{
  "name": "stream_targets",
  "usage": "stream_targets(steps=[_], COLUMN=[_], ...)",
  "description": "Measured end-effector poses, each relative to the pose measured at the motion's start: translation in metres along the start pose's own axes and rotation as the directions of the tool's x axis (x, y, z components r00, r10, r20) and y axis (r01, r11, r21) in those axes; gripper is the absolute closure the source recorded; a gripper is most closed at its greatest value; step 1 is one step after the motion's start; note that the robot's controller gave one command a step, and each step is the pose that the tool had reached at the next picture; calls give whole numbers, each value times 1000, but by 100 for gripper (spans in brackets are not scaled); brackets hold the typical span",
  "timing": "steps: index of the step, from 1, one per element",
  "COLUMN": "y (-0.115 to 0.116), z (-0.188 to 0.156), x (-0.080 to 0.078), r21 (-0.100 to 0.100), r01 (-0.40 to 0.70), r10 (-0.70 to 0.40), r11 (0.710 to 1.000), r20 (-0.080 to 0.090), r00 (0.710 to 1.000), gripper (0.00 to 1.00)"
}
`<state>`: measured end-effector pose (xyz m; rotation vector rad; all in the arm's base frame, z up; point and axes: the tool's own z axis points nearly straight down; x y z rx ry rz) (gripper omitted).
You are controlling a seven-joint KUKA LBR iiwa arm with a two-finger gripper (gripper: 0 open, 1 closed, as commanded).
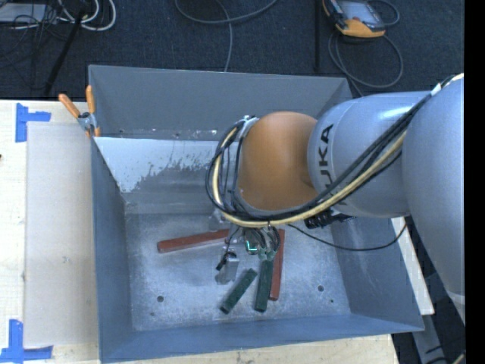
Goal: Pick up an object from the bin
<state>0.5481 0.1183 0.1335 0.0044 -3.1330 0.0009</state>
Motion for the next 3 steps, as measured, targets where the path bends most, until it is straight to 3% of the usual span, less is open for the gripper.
stream_targets(steps=[1,2,3], y=[3,2,-20], z=[68,64,-76], x=[-35,-35,-42], r21=[0,-1,0], r01=[37,33,81], r10=[-37,-33,-81], r11=[999,999,997], r20=[6,8,18], r00=[999,999,997], gripper=[0,100,100])
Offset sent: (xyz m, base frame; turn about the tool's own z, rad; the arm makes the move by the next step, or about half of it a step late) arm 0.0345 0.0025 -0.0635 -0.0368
